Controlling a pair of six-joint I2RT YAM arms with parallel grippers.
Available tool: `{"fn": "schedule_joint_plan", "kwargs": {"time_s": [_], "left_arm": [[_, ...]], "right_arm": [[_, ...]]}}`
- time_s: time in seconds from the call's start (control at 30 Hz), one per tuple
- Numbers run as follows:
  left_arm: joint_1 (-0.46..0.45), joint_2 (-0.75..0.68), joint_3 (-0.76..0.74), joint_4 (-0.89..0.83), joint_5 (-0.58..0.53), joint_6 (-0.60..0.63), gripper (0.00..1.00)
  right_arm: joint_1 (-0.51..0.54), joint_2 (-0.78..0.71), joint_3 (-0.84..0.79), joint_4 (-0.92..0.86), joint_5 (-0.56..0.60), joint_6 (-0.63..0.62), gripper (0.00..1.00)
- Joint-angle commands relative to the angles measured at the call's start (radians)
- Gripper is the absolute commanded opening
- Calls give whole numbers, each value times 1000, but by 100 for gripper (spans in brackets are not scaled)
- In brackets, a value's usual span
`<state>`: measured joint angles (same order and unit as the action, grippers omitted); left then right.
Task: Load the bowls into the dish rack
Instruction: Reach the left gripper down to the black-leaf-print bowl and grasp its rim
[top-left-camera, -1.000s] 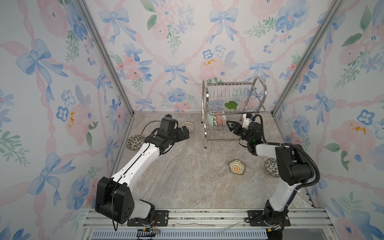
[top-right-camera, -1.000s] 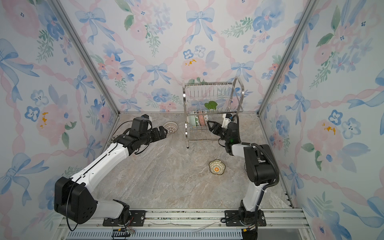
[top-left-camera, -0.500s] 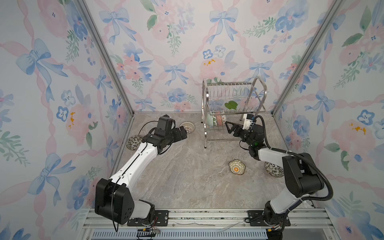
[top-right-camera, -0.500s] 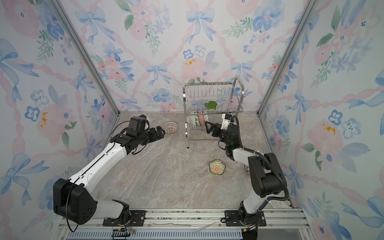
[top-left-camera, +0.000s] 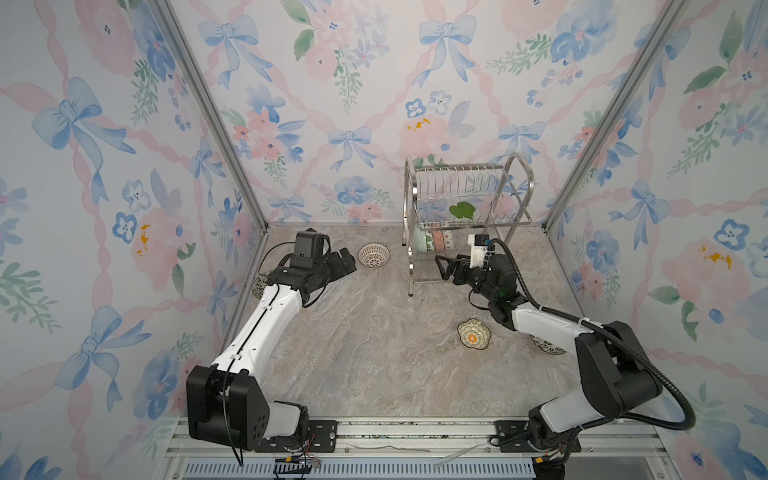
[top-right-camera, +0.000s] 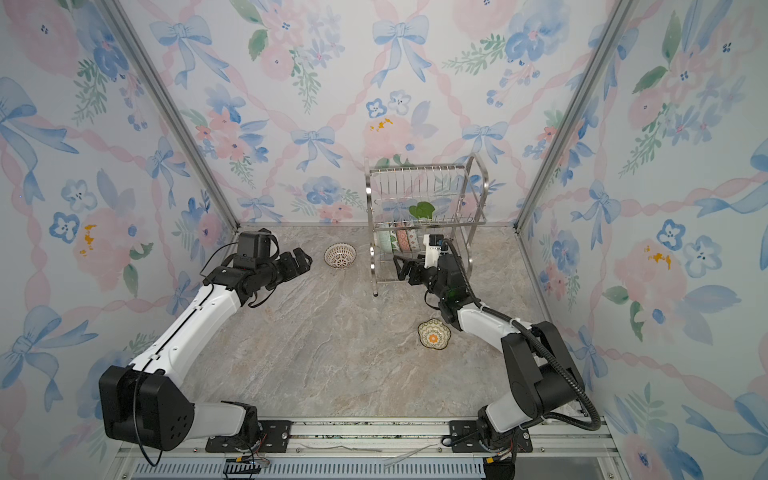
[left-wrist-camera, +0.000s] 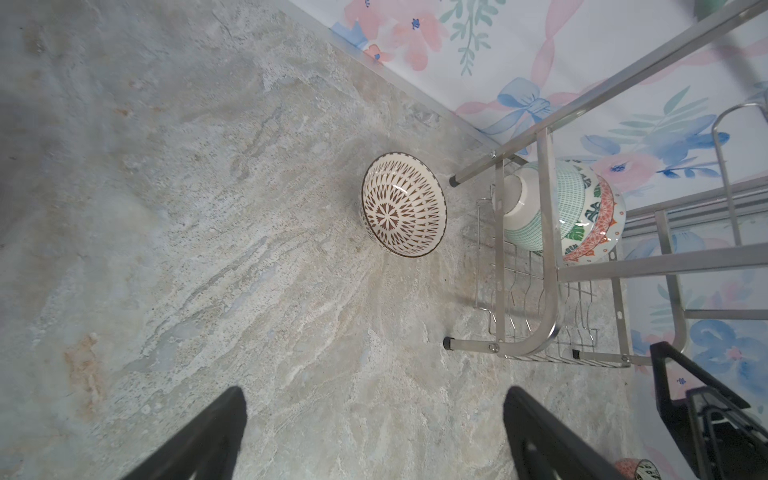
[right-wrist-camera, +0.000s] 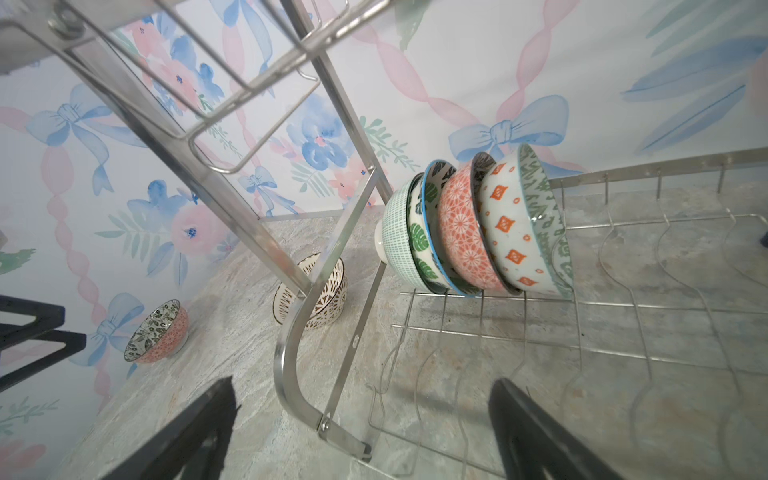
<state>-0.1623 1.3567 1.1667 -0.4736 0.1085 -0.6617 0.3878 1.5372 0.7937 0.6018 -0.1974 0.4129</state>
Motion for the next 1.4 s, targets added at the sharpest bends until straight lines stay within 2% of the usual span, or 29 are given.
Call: {"fn": "schedule_joint_plan", "kwargs": {"time_s": [0.0, 0.27, 0.43, 0.53, 0.67, 1.07, 1.23, 1.37], "left_arm": [[45, 25, -12, -11, -18, 20, 98], [201, 104, -18, -11, -1, 21, 98], [309, 117, -15, -11, -86, 41, 98], [370, 151, -2, -31, -102, 51, 98], [418, 185, 19, -71, -142, 81, 98], [552, 177, -75, -84, -200, 155, 98], [609, 165, -97, -85, -183, 173, 98], [615, 191, -86, -83, -155, 162, 96]], "right_arm": [[28, -31, -31, -49, 53, -33, 97], [145, -105, -57, -131, 152, -105, 97], [241, -167, -43, -210, 217, -181, 97], [283, -181, -20, -253, 221, -209, 96], [303, -179, 0, -268, 202, -219, 97], [343, -124, 82, -361, 188, -226, 96], [346, -141, 77, -373, 214, -239, 97], [346, -135, 87, -400, 233, -249, 97]]}}
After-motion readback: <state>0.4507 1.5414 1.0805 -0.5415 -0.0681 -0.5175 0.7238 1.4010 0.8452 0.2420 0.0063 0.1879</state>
